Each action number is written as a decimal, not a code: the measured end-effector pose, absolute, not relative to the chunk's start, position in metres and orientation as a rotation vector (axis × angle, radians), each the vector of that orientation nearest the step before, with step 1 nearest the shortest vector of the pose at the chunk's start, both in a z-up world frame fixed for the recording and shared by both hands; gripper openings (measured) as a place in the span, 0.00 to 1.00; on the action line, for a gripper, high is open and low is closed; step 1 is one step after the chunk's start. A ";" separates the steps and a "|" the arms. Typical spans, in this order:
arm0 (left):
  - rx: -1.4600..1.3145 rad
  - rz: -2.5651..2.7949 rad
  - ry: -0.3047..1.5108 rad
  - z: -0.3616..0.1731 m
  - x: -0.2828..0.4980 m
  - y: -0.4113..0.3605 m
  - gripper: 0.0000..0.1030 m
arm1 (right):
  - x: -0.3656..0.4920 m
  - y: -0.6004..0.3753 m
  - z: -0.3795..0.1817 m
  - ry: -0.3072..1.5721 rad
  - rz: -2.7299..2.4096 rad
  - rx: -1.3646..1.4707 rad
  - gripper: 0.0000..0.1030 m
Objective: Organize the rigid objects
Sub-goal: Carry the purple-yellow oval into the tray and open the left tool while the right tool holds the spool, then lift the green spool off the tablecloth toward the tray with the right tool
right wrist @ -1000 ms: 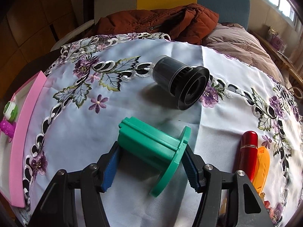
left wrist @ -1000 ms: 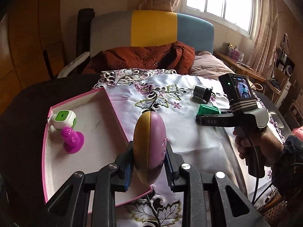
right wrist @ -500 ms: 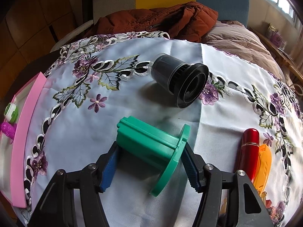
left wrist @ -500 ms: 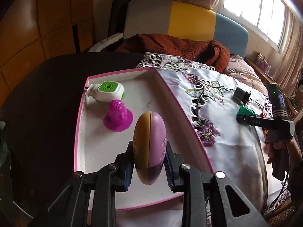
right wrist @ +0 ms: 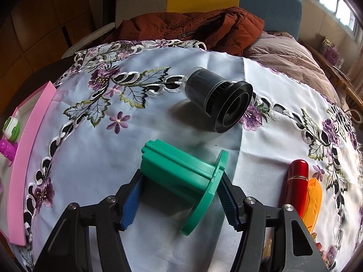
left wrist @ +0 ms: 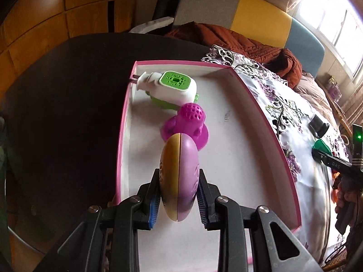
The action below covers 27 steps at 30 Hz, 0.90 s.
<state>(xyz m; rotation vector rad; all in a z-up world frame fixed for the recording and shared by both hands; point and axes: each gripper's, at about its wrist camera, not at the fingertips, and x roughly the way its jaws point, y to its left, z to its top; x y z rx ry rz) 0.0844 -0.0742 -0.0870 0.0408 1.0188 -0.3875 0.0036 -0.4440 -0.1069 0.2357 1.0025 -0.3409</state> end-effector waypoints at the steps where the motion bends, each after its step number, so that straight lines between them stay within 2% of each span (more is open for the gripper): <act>1: 0.063 -0.389 1.005 -0.088 0.088 -0.078 0.27 | 0.004 -0.444 -0.107 1.001 -0.341 0.234 0.61; 4: 0.062 -0.376 1.009 -0.091 0.103 -0.080 0.29 | 0.003 -0.444 -0.107 0.997 -0.340 0.231 0.61; 8: 0.043 -0.345 1.003 -0.087 0.108 -0.075 0.45 | 0.003 -0.444 -0.107 0.994 -0.339 0.230 0.61; 18: 0.046 -0.296 0.956 -0.074 0.074 -0.055 0.46 | 0.003 -0.443 -0.107 0.990 -0.343 0.216 0.60; 27: 0.071 -0.272 0.852 -0.042 0.049 -0.054 0.46 | 0.002 -0.439 -0.106 0.983 -0.357 0.199 0.60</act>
